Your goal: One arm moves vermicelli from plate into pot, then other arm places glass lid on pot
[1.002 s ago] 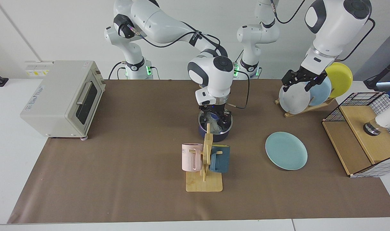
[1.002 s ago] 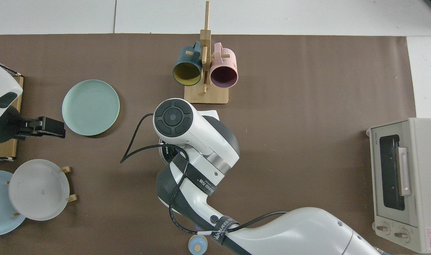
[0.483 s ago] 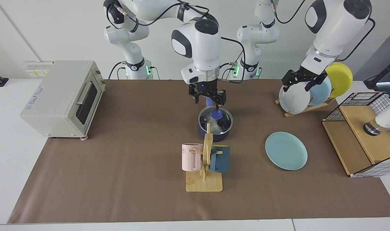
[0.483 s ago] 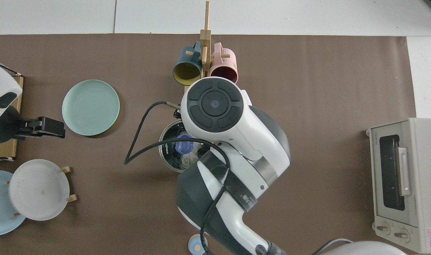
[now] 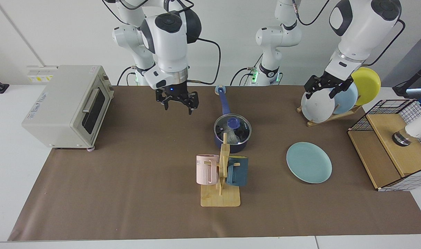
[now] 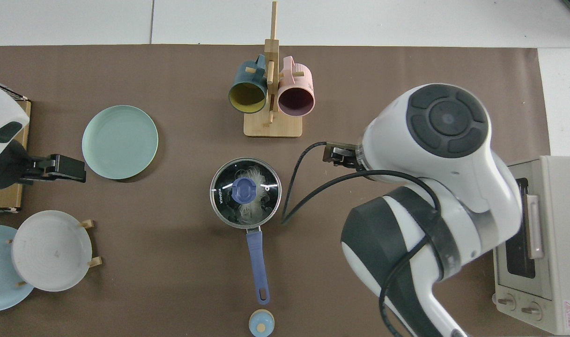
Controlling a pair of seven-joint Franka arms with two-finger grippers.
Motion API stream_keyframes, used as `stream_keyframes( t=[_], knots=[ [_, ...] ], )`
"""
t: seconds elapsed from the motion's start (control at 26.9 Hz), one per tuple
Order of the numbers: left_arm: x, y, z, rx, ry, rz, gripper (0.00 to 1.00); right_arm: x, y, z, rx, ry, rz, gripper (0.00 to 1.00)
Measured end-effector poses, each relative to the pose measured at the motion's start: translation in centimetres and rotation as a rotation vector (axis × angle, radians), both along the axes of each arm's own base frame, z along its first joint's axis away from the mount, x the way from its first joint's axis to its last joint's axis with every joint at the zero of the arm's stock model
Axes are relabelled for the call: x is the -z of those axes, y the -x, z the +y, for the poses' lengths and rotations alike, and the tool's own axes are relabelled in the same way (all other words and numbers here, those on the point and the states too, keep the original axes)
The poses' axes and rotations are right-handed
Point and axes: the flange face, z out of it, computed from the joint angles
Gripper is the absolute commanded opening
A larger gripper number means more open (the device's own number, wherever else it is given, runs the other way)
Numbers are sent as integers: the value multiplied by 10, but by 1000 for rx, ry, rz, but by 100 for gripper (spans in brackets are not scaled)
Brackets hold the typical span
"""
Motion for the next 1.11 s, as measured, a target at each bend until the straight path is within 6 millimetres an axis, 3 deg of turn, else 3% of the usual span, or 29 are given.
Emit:
stream_keyframes(
  t=[0.19,0.48,0.63,0.74,0.85,1.11],
  knots=[
    [0,0,0,0,0,0,100,-5,7,-68,-63,26,11,100],
    [0,0,0,0,0,0,100,-23,9,-202,-202,32,9,100],
    [0,0,0,0,0,0,100,-27,10,-251,-250,17,6,100],
    [0,0,0,0,0,0,100,-32,12,-268,-255,11,-3,100],
    [0,0,0,0,0,0,100,-43,14,-269,-254,12,-20,100],
    [0,0,0,0,0,0,100,-87,21,-274,-242,19,-45,100]
  ],
)
